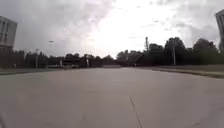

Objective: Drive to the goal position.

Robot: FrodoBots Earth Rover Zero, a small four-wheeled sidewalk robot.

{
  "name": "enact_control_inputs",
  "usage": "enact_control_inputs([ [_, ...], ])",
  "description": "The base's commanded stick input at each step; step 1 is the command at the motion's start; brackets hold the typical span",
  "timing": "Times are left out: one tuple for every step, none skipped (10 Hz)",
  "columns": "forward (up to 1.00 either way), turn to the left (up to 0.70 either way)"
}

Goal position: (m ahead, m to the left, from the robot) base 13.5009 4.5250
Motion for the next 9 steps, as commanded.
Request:
enact_control_inputs([
  [0.70,-0.01],
  [0.70,0.00],
  [0.70,0.00],
  [0.70,0.00],
  [0.70,0.01],
  [0.70,0.00],
  [0.70,0.01],
  [0.70,0.00],
  [0.70,-0.01],
])
